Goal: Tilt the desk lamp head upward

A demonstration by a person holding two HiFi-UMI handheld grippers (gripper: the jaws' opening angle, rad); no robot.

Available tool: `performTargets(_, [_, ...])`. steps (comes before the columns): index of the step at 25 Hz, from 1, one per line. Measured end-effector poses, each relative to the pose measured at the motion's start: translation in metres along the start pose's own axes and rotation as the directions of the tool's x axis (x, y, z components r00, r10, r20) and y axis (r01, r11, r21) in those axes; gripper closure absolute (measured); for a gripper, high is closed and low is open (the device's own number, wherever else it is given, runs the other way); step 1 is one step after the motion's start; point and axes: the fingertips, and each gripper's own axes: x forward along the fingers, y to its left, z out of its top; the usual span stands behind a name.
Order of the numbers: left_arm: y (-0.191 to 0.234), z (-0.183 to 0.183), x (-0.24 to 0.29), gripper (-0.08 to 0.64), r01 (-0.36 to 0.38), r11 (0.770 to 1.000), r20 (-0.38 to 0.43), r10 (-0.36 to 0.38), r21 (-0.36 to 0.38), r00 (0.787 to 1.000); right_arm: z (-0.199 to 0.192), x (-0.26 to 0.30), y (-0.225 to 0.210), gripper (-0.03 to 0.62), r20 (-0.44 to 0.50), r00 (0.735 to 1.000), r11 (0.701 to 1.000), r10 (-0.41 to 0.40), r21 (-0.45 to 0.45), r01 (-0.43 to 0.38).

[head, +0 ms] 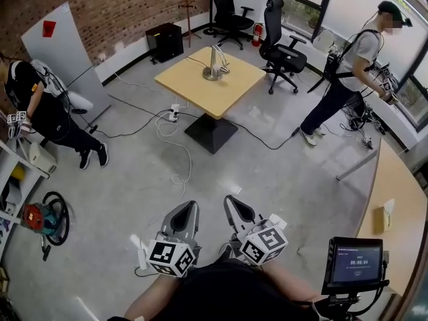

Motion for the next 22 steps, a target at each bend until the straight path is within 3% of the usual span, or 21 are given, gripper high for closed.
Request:
performTargets(8, [-0.022,0.005,0.073,0.554,-0.017,1.0,-0.022,0.018,0.019,1.0,0.018,0.004,-0.07,0.588,-0.017,1.0,0.999,0.011,0.034,-0.011])
performTargets(13, [-0.012,0.001,0.085,0.554,-0.041,0.999,-0.043,0.041,0.016,0.998,0.014,0.011,-0.076,0.588,-0.018,0.999,0.999,0.026,0.022,-0.026])
performTargets(22, [-0.023,-0.003,0.14,0.554,0.103,0.994,-0.094,-0.1,0.027,0.991,0.027,0.015,-0.121,0.588,0.014,0.994,0.994,-0.106,0.029,0.105])
